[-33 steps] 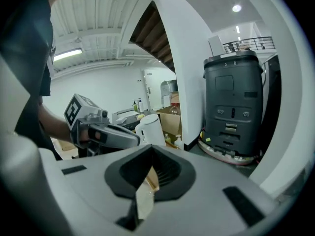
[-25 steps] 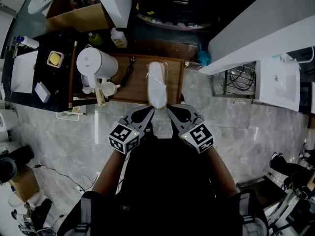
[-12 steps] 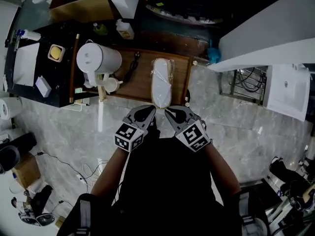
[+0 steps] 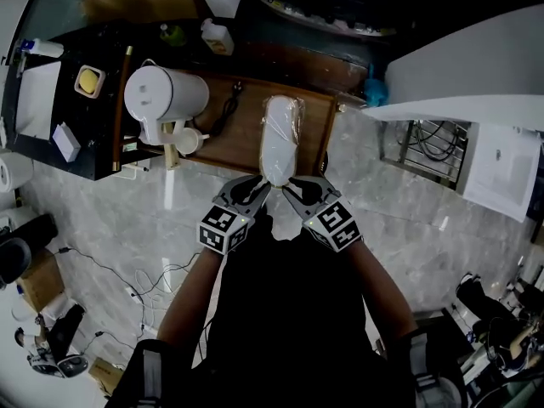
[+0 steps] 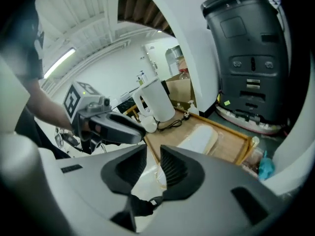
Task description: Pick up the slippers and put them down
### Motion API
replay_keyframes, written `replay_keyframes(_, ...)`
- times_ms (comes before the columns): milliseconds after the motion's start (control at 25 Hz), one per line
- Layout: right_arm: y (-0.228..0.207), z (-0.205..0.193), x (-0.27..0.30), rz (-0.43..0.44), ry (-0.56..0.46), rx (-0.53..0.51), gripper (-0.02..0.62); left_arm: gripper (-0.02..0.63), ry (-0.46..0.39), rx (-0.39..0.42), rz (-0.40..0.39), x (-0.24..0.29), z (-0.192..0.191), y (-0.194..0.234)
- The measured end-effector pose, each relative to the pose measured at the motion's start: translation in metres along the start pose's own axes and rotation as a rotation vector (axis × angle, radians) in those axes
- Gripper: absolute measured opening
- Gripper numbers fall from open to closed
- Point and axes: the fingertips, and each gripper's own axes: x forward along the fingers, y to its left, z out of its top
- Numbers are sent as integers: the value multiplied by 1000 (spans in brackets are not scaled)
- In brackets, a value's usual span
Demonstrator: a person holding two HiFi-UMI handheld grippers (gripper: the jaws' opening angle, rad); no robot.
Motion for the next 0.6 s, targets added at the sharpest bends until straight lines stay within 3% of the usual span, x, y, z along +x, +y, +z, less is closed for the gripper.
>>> replay_keyframes(160,-9,-2,10,27,29,54,124,132,53,-86,-39,14,-18,10)
replay_keyframes(480,-37,-33,33,-2,156,27,174,150,119,-130,-30,39,-33,38)
replay_keyframes(600,-48,-45,44,-4,188,83,192,150,165,-145,-38,48,-44,47)
